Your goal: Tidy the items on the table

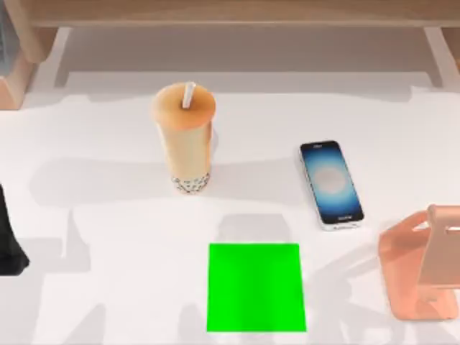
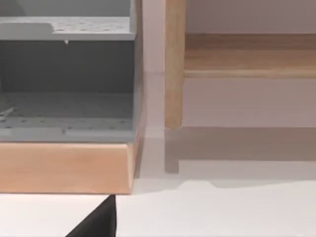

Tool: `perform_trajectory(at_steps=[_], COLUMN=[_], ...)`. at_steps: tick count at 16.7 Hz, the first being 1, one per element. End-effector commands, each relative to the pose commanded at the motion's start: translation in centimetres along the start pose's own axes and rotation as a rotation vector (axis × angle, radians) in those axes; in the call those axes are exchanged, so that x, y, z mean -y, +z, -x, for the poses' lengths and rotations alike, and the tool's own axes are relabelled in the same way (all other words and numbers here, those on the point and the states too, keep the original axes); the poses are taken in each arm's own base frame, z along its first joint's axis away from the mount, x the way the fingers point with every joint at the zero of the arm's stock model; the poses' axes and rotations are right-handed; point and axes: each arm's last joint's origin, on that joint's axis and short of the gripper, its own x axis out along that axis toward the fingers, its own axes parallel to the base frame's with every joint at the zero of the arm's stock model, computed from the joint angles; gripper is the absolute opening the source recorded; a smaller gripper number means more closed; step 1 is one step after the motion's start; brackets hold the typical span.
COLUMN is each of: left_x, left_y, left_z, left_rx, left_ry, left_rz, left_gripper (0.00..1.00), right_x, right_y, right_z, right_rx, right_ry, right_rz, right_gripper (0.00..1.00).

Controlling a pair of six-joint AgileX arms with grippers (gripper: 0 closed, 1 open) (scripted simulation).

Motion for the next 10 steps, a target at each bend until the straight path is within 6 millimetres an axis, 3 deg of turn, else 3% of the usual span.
perform_trajectory(at_steps=[5,10], left_x=[0.0,0.0], left_y=[0.0,0.0], left_z=[0.0,0.0], left_rx=[0.000,0.000], left_ry=[0.000,0.000], left_rz=[0.000,0.000], left_gripper=[1.00,1.00], right_x=[0.2,1.2], right_y=[0.8,3.5], right_z=[-0.1,-1.5], right_rx=[-0.061,-0.370], right_ry=[-0.021,-0.090], right_rz=[0.013,0.049], right_gripper=[1.00,1.00])
